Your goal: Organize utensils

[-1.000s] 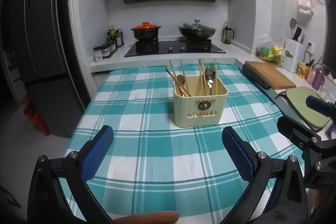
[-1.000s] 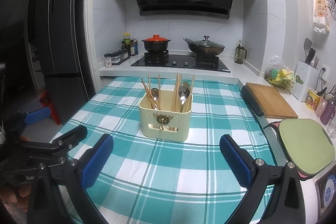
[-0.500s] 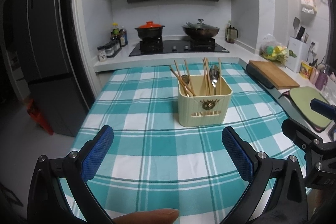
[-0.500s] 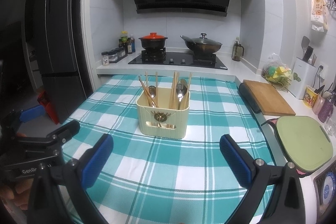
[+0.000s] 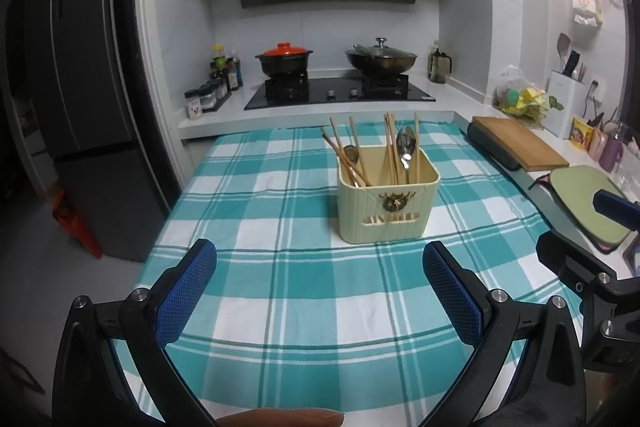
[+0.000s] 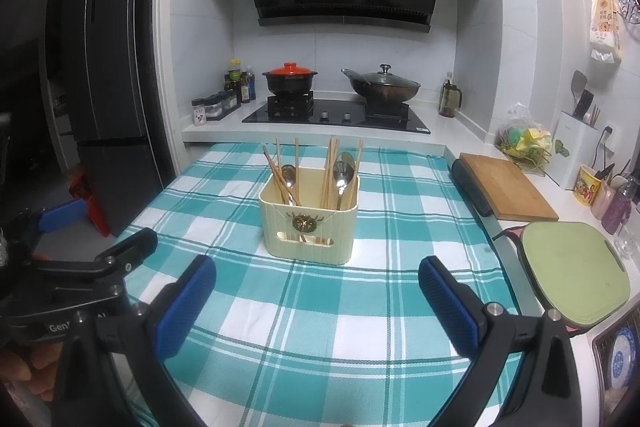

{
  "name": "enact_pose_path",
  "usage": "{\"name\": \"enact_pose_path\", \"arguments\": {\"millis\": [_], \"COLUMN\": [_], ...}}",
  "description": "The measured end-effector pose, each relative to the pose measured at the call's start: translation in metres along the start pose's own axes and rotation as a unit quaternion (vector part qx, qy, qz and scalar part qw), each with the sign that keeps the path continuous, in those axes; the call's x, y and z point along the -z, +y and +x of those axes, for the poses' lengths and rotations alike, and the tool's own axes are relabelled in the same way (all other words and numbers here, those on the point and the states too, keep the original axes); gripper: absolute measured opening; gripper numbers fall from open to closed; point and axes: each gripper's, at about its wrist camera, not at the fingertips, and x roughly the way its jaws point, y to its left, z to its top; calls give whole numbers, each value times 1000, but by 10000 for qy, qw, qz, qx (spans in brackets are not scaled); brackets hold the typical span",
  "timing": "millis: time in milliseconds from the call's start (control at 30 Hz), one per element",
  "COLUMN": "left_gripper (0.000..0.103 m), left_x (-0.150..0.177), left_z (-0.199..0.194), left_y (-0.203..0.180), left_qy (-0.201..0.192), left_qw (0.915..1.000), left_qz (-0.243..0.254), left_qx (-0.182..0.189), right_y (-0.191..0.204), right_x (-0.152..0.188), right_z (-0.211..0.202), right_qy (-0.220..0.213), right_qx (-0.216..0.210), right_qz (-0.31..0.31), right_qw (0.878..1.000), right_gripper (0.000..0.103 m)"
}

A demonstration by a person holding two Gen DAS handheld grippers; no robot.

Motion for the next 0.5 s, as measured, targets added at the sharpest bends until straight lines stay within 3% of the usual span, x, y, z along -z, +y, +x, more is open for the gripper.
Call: {"name": "enact_pose_path", "arguments": {"millis": [500], "left_gripper": [103], "left_x": [-1], "left_z": [1], "left_y": [-7], "left_qy": [70], "left_qw": [10000], "left_qz": [49], "left_qx": [20], "right_y": [-4], "right_x": [3], "right_z": [0], "right_qy": [62], "right_qx": [45], "right_qz": [47], "right_qw": [10000], "right_gripper": [103]}}
